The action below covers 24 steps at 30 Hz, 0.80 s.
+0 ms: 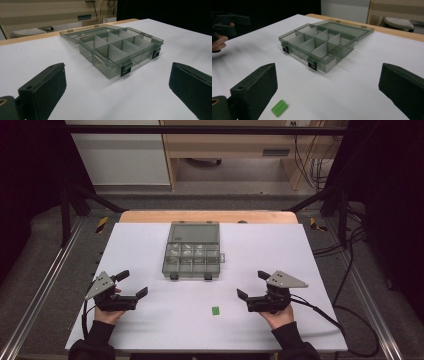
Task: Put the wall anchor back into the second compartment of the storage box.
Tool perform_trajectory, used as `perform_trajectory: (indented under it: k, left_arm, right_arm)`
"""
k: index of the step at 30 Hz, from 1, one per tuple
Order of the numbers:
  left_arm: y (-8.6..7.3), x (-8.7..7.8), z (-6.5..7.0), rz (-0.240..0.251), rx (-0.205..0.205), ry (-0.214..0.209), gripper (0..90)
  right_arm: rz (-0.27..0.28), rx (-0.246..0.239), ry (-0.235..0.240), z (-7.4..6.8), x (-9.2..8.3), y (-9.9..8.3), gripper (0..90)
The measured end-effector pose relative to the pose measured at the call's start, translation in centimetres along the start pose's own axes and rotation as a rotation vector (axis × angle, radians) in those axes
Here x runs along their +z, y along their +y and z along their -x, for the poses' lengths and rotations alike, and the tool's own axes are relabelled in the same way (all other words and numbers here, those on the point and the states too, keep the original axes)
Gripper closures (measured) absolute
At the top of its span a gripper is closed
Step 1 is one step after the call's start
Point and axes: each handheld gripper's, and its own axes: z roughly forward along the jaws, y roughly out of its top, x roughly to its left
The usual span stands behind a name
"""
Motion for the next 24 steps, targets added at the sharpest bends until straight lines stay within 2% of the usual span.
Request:
perform_trajectory:
  k: [8, 9, 10, 12, 19, 21, 24]
  left_arm:
    - [0.0, 0.1, 0.0, -0.009, -0.001, 0.001, 0.7]
    - [0.0, 0.1, 0.0, -0.009, -0.001, 0.001, 0.6]
    - [0.0, 0.1, -0.1, -0.012, -0.003, 0.001, 0.5]
    - [0.0, 0.1, -0.1, -0.012, -0.003, 0.001, 0.5]
    - [0.0, 0.1, 0.0, -0.016, -0.001, 0.004, 0.5]
    - [0.0, 0.1, 0.0, -0.017, -0.001, 0.005, 0.5]
    - [0.0, 0.1, -0.1, -0.019, -0.001, 0.006, 0.5]
  right_arm:
    - [-0.113, -0.017, 0.042, -2.6, 2.5, -0.3, 4.9]
    - [-0.113, -0.017, 0.042, -2.6, 2.5, -0.3, 4.9]
    - [-0.139, -0.017, 0.058, -3.1, 3.1, -0.6, 6.6]
    - [-0.173, -0.001, 0.069, -3.3, 3.6, -0.9, 8.2]
    - [-0.258, -0.013, 0.083, -4.1, 5.0, -2.0, 18.5]
    - [-0.284, -0.030, 0.077, -4.4, 5.5, -2.3, 21.8]
    - [-0.300, -0.035, 0.079, -4.5, 5.8, -2.6, 25.6]
